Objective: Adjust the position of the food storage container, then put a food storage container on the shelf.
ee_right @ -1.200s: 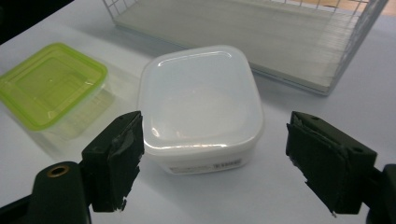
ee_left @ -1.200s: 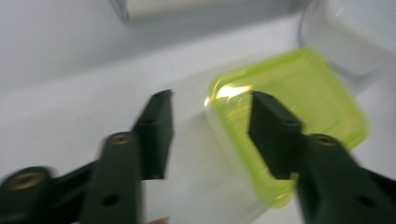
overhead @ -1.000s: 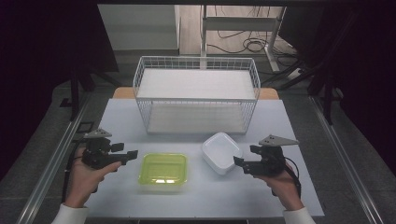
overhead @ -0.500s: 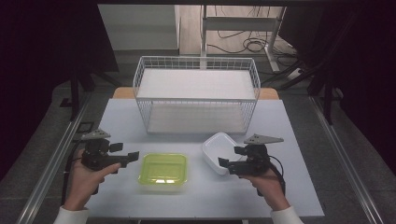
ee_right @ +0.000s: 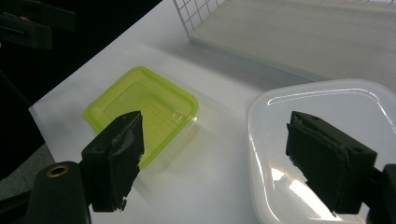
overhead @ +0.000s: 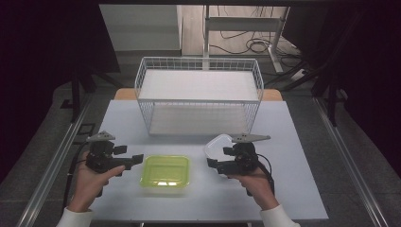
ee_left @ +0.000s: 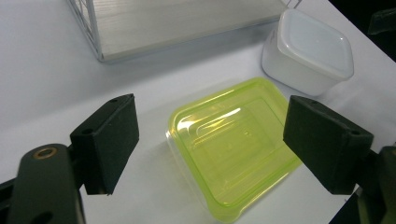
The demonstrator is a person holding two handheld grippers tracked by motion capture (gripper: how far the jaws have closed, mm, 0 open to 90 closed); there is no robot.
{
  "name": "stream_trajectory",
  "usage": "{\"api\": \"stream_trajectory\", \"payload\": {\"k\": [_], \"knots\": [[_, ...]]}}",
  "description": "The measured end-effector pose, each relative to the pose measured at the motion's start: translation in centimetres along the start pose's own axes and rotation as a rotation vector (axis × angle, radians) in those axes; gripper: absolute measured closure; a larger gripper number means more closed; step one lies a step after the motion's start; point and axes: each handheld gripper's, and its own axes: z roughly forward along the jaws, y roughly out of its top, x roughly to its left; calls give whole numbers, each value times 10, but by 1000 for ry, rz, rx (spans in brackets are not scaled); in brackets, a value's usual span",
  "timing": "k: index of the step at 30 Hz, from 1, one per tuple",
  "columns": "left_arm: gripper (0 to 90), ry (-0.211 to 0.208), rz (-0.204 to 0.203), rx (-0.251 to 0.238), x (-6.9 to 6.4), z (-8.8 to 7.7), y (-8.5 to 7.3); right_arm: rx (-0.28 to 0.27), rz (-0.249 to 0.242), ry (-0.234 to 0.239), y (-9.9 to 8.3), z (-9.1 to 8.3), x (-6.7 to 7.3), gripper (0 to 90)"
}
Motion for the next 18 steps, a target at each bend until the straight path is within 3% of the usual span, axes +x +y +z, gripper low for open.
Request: {"api": "stream_trajectory", "payload": {"k": [4,7,9,12,16,18], "knots": [[179,1,2,3,-1,-1,-2,0,10,5,-1,1,0,198],[179,-26,-28,3,2,-1,-6,5,13,11,-1,4,1,204],[180,8,-24,11,4,-1,-10,11,14,22,-2,8,3,212],[182,13,-26,15,5,-2,-12,28,23,40,-3,15,6,225],[189,-2,-28,18,2,-1,-15,43,38,57,-4,25,10,244],[196,-42,-50,26,5,2,-19,49,46,65,-4,29,13,254]]}}
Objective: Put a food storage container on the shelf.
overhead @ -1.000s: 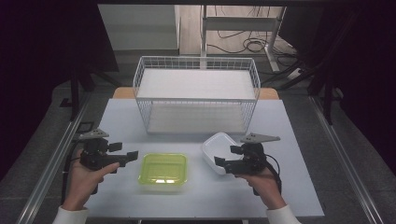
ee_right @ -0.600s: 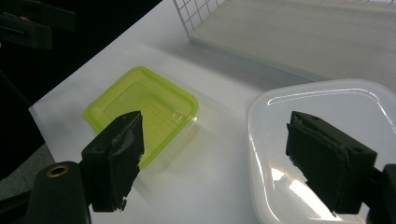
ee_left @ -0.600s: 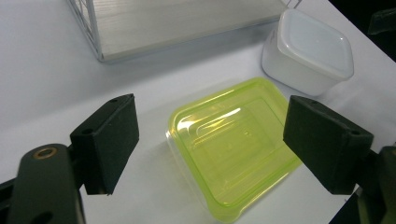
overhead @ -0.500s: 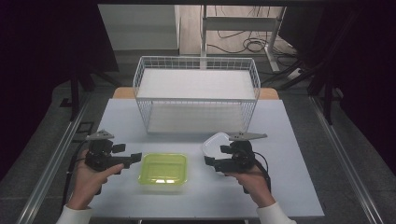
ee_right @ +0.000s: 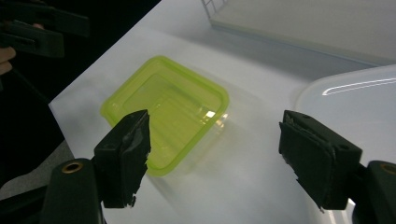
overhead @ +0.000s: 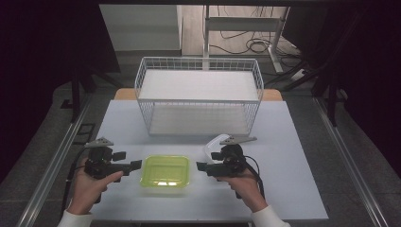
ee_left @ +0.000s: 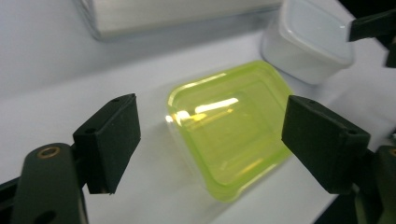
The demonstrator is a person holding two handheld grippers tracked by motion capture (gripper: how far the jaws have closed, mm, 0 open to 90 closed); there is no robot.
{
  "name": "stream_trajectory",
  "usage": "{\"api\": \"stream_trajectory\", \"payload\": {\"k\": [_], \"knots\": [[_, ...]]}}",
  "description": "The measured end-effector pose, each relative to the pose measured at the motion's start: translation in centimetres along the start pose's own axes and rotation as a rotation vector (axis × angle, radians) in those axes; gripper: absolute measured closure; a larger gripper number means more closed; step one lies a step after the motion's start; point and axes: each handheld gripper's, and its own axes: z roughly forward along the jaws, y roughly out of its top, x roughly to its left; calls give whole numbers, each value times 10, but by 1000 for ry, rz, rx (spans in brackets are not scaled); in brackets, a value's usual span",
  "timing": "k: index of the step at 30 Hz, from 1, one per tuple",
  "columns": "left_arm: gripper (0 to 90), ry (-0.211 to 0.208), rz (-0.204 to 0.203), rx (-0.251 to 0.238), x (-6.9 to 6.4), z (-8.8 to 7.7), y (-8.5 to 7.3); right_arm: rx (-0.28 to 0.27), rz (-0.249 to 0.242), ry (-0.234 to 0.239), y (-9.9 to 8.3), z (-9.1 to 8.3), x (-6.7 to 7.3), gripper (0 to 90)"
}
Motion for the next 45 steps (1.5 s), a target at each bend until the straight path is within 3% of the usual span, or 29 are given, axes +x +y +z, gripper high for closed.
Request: {"api": "stream_trajectory", "payload": {"k": [1,3,6,11,17,21,30,35,40,45], "knots": [[199,-12,-13,9,3,2,-2,2,0,4,0,2,1,261],[206,26,-12,29,4,5,-5,11,5,8,-1,7,3,276],[232,-27,-41,22,8,8,-7,32,37,19,-3,17,3,302],[266,-34,-82,59,16,20,-11,65,75,20,-7,32,2,336],[302,-97,-152,87,27,36,-17,88,99,11,-10,45,3,355],[328,-105,-150,110,27,43,-19,109,116,-4,-13,57,7,384],[395,-113,-151,127,29,49,-20,99,139,-51,-20,72,8,436],[419,-130,-201,137,39,56,-26,103,149,-51,-22,76,8,460],[452,-154,-214,137,41,58,-26,117,150,-37,-24,81,9,485],[555,-200,-210,167,38,63,-28,124,180,1,-25,83,7,543]]}}
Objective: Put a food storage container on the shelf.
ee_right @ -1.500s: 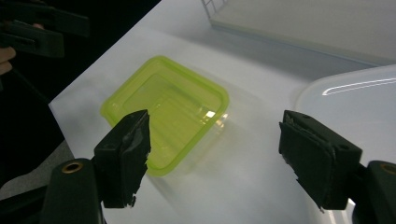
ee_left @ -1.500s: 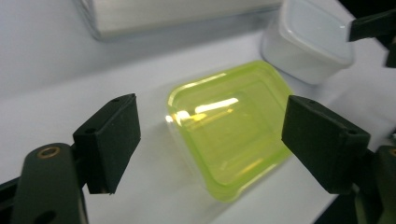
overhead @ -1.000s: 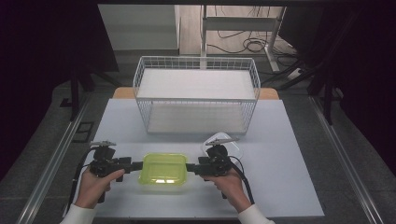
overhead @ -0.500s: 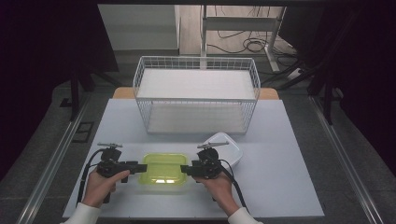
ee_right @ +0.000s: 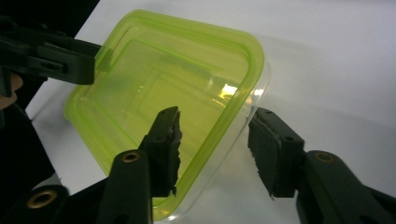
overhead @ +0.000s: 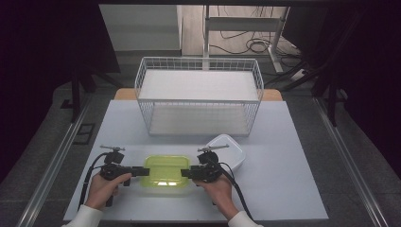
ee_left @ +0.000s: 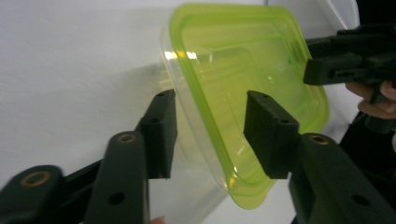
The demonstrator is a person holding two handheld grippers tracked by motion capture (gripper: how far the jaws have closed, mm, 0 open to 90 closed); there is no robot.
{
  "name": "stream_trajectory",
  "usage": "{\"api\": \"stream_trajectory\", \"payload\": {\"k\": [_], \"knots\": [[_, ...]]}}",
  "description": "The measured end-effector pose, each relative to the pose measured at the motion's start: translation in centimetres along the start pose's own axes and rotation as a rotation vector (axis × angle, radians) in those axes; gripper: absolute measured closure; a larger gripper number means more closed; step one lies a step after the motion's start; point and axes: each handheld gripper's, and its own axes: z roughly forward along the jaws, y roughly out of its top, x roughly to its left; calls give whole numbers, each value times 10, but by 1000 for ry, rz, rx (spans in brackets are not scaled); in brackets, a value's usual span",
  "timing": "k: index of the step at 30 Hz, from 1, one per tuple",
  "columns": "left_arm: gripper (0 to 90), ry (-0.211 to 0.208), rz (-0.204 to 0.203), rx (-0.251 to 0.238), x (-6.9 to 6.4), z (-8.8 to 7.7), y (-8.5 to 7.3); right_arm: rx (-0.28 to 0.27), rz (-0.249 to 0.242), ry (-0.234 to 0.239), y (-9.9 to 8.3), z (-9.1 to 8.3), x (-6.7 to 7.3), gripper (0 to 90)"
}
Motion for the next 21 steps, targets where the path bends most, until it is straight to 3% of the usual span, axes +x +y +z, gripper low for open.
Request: {"api": "stream_trajectory", "payload": {"k": [5,6,8,10,12,21], "knots": [[607,3,-13,5,-1,1,-1,-2,40,39,-1,0,-4,622],[619,-4,-23,2,-2,0,-1,-3,73,59,-2,0,-6,661],[623,-12,-32,-5,-2,0,-2,-5,72,58,-2,-1,-7,665],[710,-23,-48,-28,0,-2,-3,-4,88,60,-2,-2,-8,682],[738,-22,-51,-35,0,-3,-4,-19,99,74,-2,-4,-8,718],[793,-28,-20,-65,-9,-8,-5,-45,98,65,0,-14,-6,789]]}}
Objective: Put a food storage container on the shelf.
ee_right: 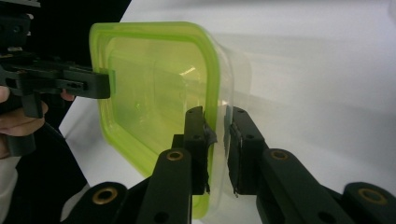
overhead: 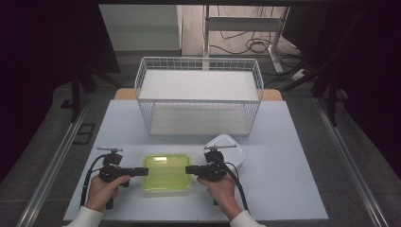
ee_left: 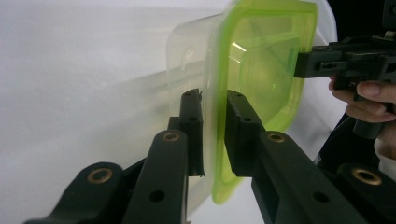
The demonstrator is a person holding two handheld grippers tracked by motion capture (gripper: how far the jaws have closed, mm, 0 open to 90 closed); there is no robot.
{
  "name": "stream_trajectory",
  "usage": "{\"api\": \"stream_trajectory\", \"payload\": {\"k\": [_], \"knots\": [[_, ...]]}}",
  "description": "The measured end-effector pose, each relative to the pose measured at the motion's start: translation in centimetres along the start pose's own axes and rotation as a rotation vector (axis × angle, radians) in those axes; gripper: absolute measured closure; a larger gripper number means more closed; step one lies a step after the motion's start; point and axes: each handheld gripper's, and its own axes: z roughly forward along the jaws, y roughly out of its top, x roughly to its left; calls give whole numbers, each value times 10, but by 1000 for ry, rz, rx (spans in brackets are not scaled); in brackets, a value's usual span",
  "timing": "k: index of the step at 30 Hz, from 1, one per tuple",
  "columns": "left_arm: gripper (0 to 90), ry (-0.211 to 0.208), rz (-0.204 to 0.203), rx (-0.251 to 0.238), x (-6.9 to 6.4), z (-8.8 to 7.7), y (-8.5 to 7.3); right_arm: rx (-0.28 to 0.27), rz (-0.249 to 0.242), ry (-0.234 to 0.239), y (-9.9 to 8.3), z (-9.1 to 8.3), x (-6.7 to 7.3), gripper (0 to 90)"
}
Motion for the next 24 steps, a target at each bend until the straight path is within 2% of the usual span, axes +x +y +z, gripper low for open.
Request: {"api": "stream_trajectory", "payload": {"k": [13,24], "knots": [[794,-9,60,-58,-14,-7,1,-56,-90,-4,5,-19,9,792],[794,0,107,-103,-30,-13,4,-96,-169,-13,9,-34,17,792]]}}
